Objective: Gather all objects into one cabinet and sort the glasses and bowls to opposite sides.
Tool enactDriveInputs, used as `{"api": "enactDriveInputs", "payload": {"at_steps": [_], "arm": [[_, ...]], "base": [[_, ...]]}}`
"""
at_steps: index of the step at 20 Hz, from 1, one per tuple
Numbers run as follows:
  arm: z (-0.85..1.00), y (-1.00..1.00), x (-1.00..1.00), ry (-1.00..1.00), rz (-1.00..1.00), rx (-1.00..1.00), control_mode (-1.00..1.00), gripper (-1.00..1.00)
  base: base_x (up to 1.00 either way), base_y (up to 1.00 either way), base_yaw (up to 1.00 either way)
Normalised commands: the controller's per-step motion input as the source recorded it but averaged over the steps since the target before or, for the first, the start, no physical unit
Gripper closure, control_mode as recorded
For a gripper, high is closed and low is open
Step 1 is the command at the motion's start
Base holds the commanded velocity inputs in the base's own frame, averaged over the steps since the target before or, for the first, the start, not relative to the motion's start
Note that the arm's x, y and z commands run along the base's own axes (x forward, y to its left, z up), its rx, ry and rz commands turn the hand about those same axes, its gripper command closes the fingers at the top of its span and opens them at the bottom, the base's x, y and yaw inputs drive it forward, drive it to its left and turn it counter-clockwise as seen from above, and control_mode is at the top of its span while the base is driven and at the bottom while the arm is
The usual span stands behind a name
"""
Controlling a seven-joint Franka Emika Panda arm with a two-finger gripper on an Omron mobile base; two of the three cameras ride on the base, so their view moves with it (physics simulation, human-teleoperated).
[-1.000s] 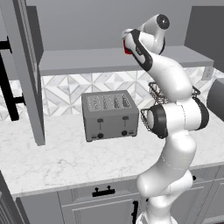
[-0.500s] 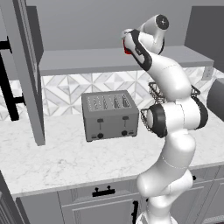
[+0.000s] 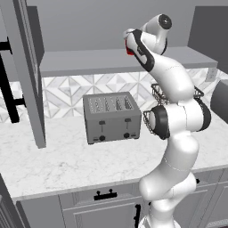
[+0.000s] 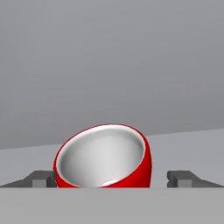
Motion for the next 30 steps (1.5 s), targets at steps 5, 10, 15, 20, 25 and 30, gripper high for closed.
{"api": "enactDriveInputs", "payload": {"at_steps": [5, 10, 15, 20, 25, 30], "arm": [[-0.15, 0.28, -0.09, 0.0, 0.0, 0.11, -1.0, 1.0], [0.0, 0.0, 0.0, 0.0, 0.0, 0.04, -1.0, 1.0], [-0.02, 0.0, 0.0, 0.0, 0.0, 0.02, -1.0, 1.0], [-0.12, 0.0, -0.1, 0.01, 0.0, 0.02, -1.0, 1.0], [-0.24, 0.0, -0.1, 0.06, 0.0, 0.0, -1.0, 1.0], [-0.09, 0.0, 0.0, 0.04, 0.0, 0.0, -1.0, 1.0]], "base": [[0.0, 0.0, 0.0], [0.0, 0.0, 0.0], [0.0, 0.0, 0.0], [0.0, 0.0, 0.0], [0.0, 0.0, 0.0], [0.0, 0.0, 0.0]]}}
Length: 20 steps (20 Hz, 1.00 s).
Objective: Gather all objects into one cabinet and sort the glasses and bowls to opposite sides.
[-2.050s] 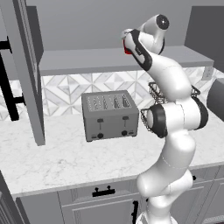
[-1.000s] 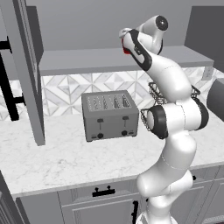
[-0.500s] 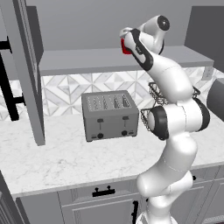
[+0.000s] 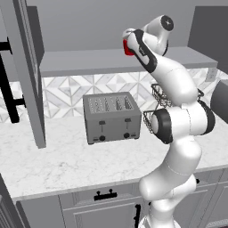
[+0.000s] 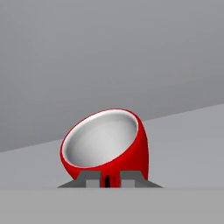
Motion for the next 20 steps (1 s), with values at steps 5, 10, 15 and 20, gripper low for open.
{"api": "enactDriveInputs", "payload": {"at_steps": [5, 10, 15, 20], "arm": [[0.04, 0.0, 0.0, 0.0, 0.0, 0.0, -1.0, 1.0], [0.04, -0.01, -0.2, -0.02, 0.0, 0.0, -1.0, 1.0], [0.0, -0.02, -0.11, 0.0, 0.0, 0.0, -1.0, 1.0], [0.0, -0.05, -0.55, -0.07, 0.0, 0.0, -1.0, 1.0]], "base": [[0.0, 0.0, 0.0], [0.0, 0.0, 0.0], [0.0, 0.0, 0.0], [0.0, 0.0, 0.0]]}}
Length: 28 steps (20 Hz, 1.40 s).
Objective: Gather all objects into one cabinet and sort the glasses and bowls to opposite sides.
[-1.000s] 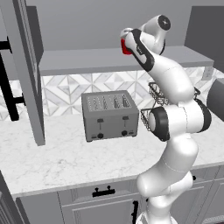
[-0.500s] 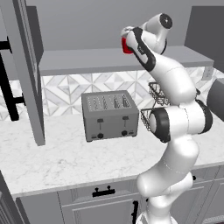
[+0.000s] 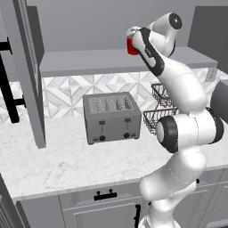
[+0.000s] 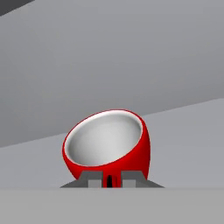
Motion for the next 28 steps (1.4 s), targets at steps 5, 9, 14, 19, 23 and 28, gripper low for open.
{"api": "enactDriveInputs", "payload": {"at_steps": [5, 9, 14, 19, 23, 28], "arm": [[0.0, -0.03, -0.88, -0.13, 0.0, -0.02, -1.0, 1.0], [0.0, -0.07, -1.0, -0.15, 0.0, -0.04, -1.0, 1.0], [0.06, -0.1, -1.0, -0.11, 0.0, 0.0, -1.0, 1.0], [0.33, -0.05, -0.98, -0.01, 0.0, 0.05, -1.0, 1.0], [0.29, -0.02, -0.96, 0.0, 0.0, 0.0, -1.0, 1.0], [0.04, 0.0, -0.99, 0.0, 0.0, 0.0, -1.0, 1.0]], "base": [[0.0, 0.0, 0.0], [0.0, 0.0, 0.0], [0.0, 0.0, 0.0], [0.0, 0.0, 0.0], [0.0, 0.0, 0.0], [0.0, 0.0, 0.0]]}}
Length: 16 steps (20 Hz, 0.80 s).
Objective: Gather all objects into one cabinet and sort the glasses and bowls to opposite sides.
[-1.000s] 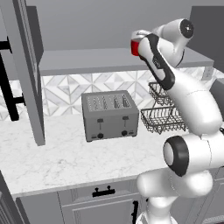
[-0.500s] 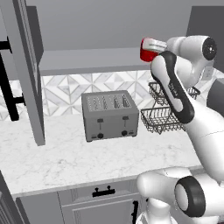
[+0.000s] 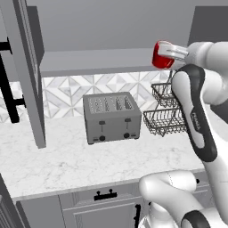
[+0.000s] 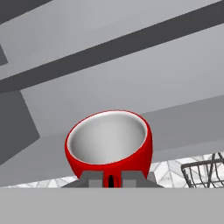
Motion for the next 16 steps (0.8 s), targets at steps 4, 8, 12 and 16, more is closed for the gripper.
{"api": "enactDriveInputs", "payload": {"at_steps": [4, 8, 12, 16], "arm": [[0.0, -0.08, -0.97, 0.0, 0.0, 0.0, -1.0, 1.0], [0.0, -0.13, -0.81, 0.05, -0.01, 0.0, -1.0, 1.0], [0.0, -0.02, -0.52, 0.19, -0.01, 0.0, -1.0, 1.0], [0.0, 0.0, -0.51, 0.21, 0.0, 0.0, -1.0, 1.0]], "base": [[0.0, 0.0, 0.0], [0.0, 0.0, 0.0], [0.0, 0.0, 0.0], [0.0, 0.0, 0.0]]}}
